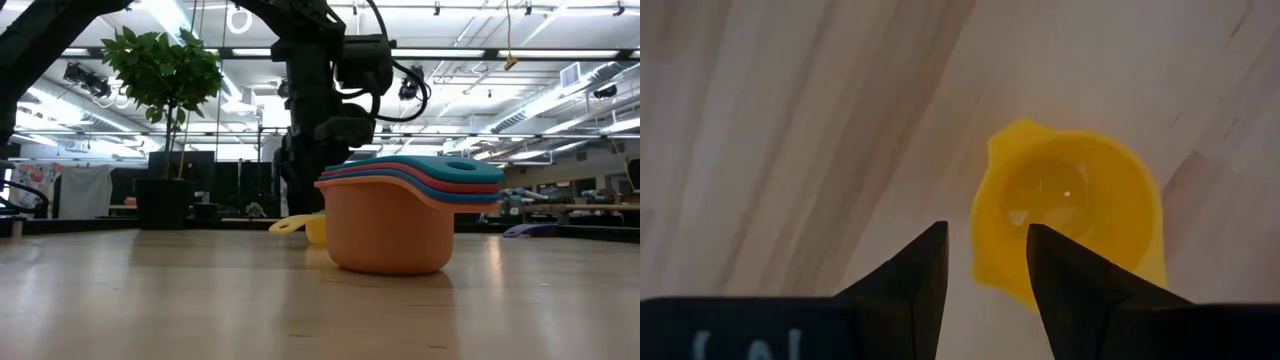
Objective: Nest measuring cups in basket
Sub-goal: Stack the yellow measuring cup on top of the light blue measuring cup
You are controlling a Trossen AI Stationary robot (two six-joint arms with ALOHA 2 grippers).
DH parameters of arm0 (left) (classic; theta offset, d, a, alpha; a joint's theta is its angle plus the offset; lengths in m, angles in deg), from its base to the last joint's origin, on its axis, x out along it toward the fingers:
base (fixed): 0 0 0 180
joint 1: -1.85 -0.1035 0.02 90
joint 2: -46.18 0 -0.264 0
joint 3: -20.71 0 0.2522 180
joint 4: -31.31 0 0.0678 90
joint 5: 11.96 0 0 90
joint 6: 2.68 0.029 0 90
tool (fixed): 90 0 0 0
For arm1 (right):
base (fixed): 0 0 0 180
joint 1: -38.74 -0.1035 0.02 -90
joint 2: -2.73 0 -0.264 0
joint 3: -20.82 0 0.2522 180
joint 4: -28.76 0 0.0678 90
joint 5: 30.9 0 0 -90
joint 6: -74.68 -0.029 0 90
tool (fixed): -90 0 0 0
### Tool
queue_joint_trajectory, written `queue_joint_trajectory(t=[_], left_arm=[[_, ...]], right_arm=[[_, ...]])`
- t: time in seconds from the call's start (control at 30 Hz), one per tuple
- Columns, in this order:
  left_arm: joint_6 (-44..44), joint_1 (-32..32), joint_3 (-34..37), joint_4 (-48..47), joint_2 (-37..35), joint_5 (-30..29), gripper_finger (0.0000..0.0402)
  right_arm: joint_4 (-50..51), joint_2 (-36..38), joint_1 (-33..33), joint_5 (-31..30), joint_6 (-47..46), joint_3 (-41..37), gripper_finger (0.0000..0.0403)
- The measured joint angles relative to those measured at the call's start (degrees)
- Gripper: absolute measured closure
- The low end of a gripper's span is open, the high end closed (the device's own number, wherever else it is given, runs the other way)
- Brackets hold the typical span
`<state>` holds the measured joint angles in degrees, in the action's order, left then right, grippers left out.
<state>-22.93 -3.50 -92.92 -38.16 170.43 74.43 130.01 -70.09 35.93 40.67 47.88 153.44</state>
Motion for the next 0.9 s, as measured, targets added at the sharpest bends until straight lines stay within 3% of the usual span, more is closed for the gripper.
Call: queue_joint_trajectory(t=[0.57,0.67,0.8,0.9], left_arm=[[0.5,-0.1,0.0,3.0,2.9,1.1,0.0268],[0.5,-0.3,0.0,2.9,2.9,1.2,0.0297],[-0.1,-0.5,0.0,1.9,2.9,1.2,0.0373],[-1.9,-0.6,-0.1,2.1,2.8,1.4,0.0386]], right_arm=[[-0.1,0.0,0.0,0.1,0.6,0.0,0.0394],[-0.4,0.0,0.0,0.1,1.1,0.0,0.0394],[-0.5,0.0,0.0,0.0,1.5,0.0,0.0394],[-0.5,0.0,-0.1,0.0,1.5,0.0,0.0394]])
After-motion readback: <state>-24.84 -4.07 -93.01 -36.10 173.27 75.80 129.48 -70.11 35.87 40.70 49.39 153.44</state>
